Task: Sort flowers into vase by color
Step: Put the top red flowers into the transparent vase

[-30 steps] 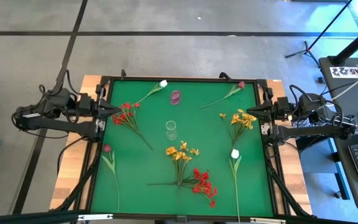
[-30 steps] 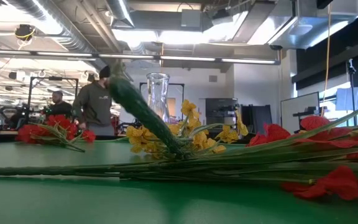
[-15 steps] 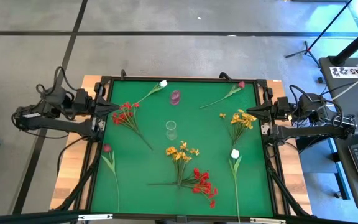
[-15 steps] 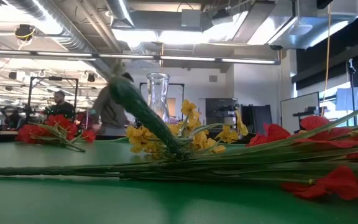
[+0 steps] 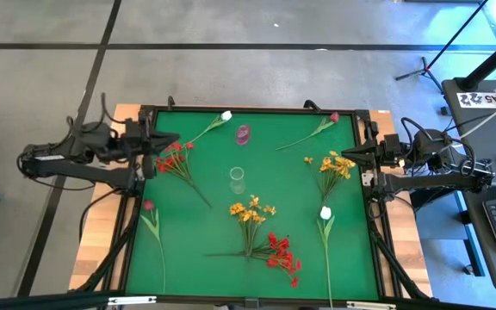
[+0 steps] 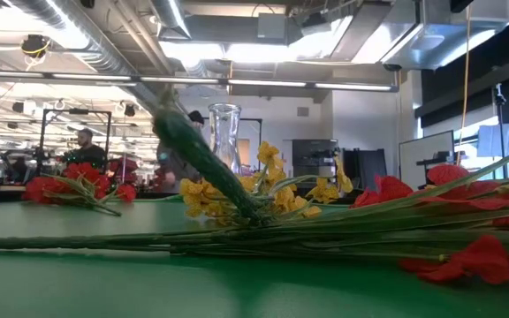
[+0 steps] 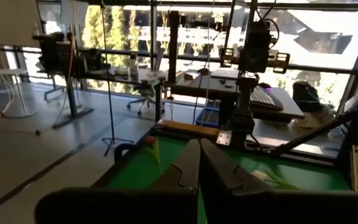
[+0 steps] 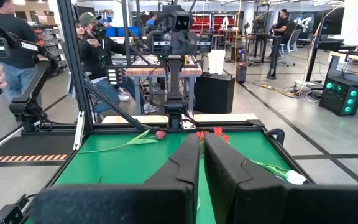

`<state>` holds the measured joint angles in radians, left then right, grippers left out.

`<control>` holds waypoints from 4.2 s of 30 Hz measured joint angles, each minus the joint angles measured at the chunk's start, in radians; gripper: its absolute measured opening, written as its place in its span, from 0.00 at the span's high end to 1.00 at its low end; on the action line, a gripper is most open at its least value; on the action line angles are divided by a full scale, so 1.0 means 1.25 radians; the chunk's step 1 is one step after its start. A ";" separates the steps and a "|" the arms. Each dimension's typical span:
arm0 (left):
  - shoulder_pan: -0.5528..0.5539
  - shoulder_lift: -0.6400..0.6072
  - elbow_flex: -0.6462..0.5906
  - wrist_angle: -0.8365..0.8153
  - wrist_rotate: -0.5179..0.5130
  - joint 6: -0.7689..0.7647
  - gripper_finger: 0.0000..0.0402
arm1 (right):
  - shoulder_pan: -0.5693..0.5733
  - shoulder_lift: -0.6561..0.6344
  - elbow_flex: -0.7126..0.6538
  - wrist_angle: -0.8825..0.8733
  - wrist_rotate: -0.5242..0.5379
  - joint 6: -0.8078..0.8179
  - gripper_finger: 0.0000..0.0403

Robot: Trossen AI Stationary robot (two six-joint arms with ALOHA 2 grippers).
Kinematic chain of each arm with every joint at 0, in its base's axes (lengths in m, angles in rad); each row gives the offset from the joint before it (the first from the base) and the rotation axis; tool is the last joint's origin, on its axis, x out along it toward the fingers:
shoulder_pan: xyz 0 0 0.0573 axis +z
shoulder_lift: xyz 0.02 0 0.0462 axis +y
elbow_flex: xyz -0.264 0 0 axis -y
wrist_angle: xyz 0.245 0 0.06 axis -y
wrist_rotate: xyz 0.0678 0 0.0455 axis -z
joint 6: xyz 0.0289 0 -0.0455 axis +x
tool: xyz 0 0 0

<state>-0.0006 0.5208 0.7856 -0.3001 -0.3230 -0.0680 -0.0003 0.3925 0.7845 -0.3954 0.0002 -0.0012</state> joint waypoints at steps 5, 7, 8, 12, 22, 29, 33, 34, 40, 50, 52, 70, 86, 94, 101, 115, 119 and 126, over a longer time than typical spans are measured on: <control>0.000 0.042 0.000 0.006 0.035 -0.058 1.00 | 0.000 0.000 0.000 0.000 0.000 0.000 0.94; -0.001 0.057 0.000 0.021 0.037 -0.107 1.00 | 0.000 0.000 0.000 0.000 0.000 0.000 0.94; -0.003 0.064 0.000 0.033 0.037 -0.133 1.00 | 0.000 0.000 0.000 0.000 0.000 0.000 0.94; -0.038 0.085 0.000 0.080 0.038 -0.198 1.00 | 0.000 0.000 0.000 0.000 0.000 0.000 0.94; -0.166 0.102 0.000 0.176 -0.002 -0.152 1.00 | 0.000 0.000 0.000 -0.001 0.000 0.000 0.94; -0.194 0.138 0.000 0.090 -0.013 -0.187 1.00 | 0.000 0.000 0.000 -0.001 0.000 0.000 0.94; -0.196 0.188 0.000 0.074 -0.042 -0.183 1.00 | 0.000 0.000 0.000 -0.002 0.000 0.000 0.94; -0.196 0.199 0.000 0.075 -0.044 -0.183 1.00 | 0.000 0.000 0.000 -0.004 0.000 0.000 0.94; -0.195 0.261 0.000 0.078 -0.046 -0.171 1.00 | 0.000 0.000 0.000 -0.005 0.000 0.000 0.94; -0.266 0.342 0.000 0.003 0.001 -0.223 0.82 | 0.000 0.000 0.000 -0.005 0.000 0.000 0.94; -0.269 0.346 0.000 -0.041 -0.015 -0.255 0.76 | 0.000 0.000 0.000 -0.005 0.000 0.000 0.94; -0.156 0.343 0.000 -0.566 -0.125 -1.011 0.59 | 0.000 0.000 0.000 -0.005 0.000 0.000 0.94; -0.118 0.470 0.000 -0.561 -0.104 -1.013 0.59 | 0.000 0.000 0.000 -0.006 0.000 0.000 0.94; -0.099 0.561 -0.001 -0.506 -0.097 -0.992 0.59 | 0.000 0.000 0.000 -0.006 0.000 0.000 0.94; -0.058 0.620 -0.001 -0.592 -0.040 -1.068 0.59 | 0.000 0.000 0.000 -0.007 0.000 0.000 0.94; -0.024 0.730 -0.001 -0.521 0.027 -1.071 0.59 | 0.000 0.000 0.000 -0.007 0.000 0.000 0.94; -0.007 0.776 -0.001 -0.520 0.056 -1.075 0.61 | 0.000 0.000 0.000 -0.007 0.000 0.000 0.94; 0.027 0.830 -0.001 -0.441 0.084 -1.023 0.68 | 0.000 0.000 0.000 -0.008 0.000 0.000 0.94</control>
<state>0.0327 1.5588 0.7845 -0.8513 -0.2183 -1.3474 -0.0002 0.3924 0.7845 -0.4051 -0.0001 -0.0013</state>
